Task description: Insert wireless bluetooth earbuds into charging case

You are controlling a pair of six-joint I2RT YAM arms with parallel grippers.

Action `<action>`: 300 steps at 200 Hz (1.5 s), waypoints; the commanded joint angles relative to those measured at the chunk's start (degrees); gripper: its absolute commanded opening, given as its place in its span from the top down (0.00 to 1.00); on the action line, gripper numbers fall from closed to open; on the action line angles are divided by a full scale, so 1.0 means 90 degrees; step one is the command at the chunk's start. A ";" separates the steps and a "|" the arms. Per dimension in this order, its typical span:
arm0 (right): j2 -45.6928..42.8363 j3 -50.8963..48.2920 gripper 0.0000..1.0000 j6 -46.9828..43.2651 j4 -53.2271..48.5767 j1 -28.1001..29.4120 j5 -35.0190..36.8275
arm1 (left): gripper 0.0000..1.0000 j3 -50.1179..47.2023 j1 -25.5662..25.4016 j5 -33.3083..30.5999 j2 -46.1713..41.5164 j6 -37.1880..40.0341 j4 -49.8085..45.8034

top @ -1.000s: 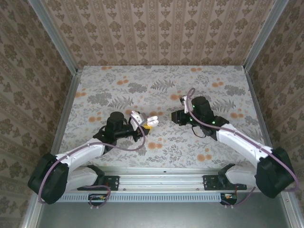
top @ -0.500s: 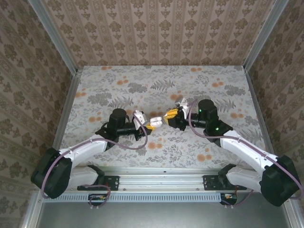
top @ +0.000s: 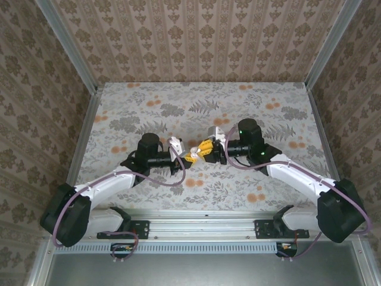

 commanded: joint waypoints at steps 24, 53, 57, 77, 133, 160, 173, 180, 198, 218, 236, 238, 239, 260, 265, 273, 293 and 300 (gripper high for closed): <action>0.0191 0.0249 0.76 -0.0419 -0.0045 0.0163 -0.0143 | 0.83 0.0205 -0.0040 0.0226 -0.0010 0.0064 0.0059; 0.0227 0.0220 0.77 -0.0430 0.0096 0.0183 0.0094 | 0.84 0.0227 -0.0050 0.0238 -0.0031 0.0048 0.0067; 0.0232 0.0213 0.77 -0.0422 0.0111 0.0182 0.0121 | 0.84 0.0227 -0.0050 0.0245 -0.0031 0.0046 0.0061; 0.0260 0.0191 0.77 -0.0405 0.0219 0.0193 0.0220 | 0.84 0.0237 -0.0047 0.0266 -0.0052 0.0034 0.0066; 0.0332 0.0170 0.77 -0.0413 0.0334 0.0241 0.0402 | 0.84 0.0256 -0.0078 0.0258 -0.0072 0.0005 0.0059; 0.0430 0.0198 0.77 -0.0464 0.0261 0.0270 0.0416 | 0.84 0.0266 -0.0088 0.0257 -0.0080 -0.0006 0.0060; 0.0472 0.0198 0.77 -0.0508 0.0246 0.0288 0.0463 | 0.84 0.0276 -0.0086 0.0256 -0.0089 -0.0015 0.0060; 0.0491 0.0199 0.77 -0.0539 0.0235 0.0297 0.0484 | 0.84 0.0276 -0.0090 0.0266 -0.0098 -0.0014 0.0056; 0.0534 0.0234 0.77 -0.0640 0.0124 0.0301 0.0488 | 0.84 0.0288 -0.0099 0.0259 -0.0118 -0.0001 0.0048; 0.0574 0.0284 0.77 -0.0798 -0.0095 0.0300 0.0544 | 0.84 0.0305 -0.0106 0.0256 -0.0138 0.0023 0.0011; 0.0579 0.0326 0.76 -0.0923 -0.0261 0.0300 0.0568 | 0.84 0.0316 -0.0108 0.0242 -0.0169 0.0061 -0.0036; 0.0577 0.0327 0.76 -0.0928 -0.0278 0.0300 0.0575 | 0.83 0.0315 -0.0106 0.0243 -0.0168 0.0057 -0.0045; 0.0576 0.0337 0.75 -0.0934 -0.0282 0.0300 0.0576 | 0.84 0.0315 -0.0107 0.0240 -0.0168 0.0065 -0.0041; 0.0535 0.0347 0.67 -0.0871 -0.0316 0.0302 0.0631 | 0.84 0.0305 -0.0108 0.0179 -0.0186 0.0116 -0.0096; 0.0509 0.0347 0.65 -0.0826 -0.0306 0.0300 0.0653 | 0.84 0.0306 -0.0109 0.0158 -0.0187 0.0135 -0.0098; 0.0460 0.0347 0.61 -0.0736 -0.0291 0.0300 0.0689 | 0.83 0.0289 -0.0118 0.0124 -0.0197 0.0153 -0.0116; 0.0290 0.0319 0.54 -0.0483 -0.0247 0.0300 0.0792 | 0.84 0.0257 -0.0125 -0.0001 -0.0216 0.0201 -0.0136; 0.0217 0.0289 0.52 -0.0389 -0.0224 0.0303 0.0838 | 0.83 0.0247 -0.0128 -0.0035 -0.0216 0.0214 -0.0141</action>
